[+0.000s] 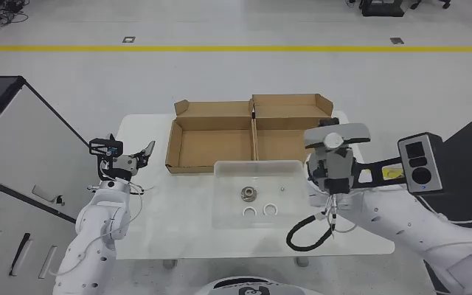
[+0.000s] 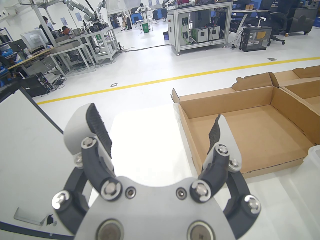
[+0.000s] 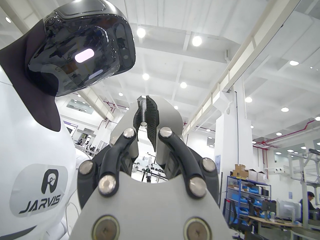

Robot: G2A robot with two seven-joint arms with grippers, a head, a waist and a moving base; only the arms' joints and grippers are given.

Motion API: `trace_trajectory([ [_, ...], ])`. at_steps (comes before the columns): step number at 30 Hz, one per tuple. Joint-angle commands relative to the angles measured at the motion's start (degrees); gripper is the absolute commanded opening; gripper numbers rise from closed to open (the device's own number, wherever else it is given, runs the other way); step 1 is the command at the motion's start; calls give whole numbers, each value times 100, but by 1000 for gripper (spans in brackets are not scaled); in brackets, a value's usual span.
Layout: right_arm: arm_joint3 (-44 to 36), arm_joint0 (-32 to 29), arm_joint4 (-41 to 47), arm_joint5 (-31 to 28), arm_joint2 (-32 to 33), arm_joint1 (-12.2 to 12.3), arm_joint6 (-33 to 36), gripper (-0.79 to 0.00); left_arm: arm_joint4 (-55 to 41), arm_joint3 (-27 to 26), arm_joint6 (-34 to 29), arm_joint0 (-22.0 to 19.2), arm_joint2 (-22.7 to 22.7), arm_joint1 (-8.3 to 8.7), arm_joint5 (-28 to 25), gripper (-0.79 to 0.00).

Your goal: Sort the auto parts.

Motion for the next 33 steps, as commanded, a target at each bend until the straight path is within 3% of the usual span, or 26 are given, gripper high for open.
trace_trajectory([
  [1, 19, -27, 4, 71, 14, -60, 130, -785, 0, 0, 0, 0, 0, 0, 0, 0],
  [17, 127, -249, -559, 244, 326, -369, 1583, -785, 0, 0, 0, 0, 0, 0, 0, 0],
  [33, 104, -745, -547, 85, 628, -699, 831, -785, 0, 0, 0, 0, 0, 0, 0, 0],
])
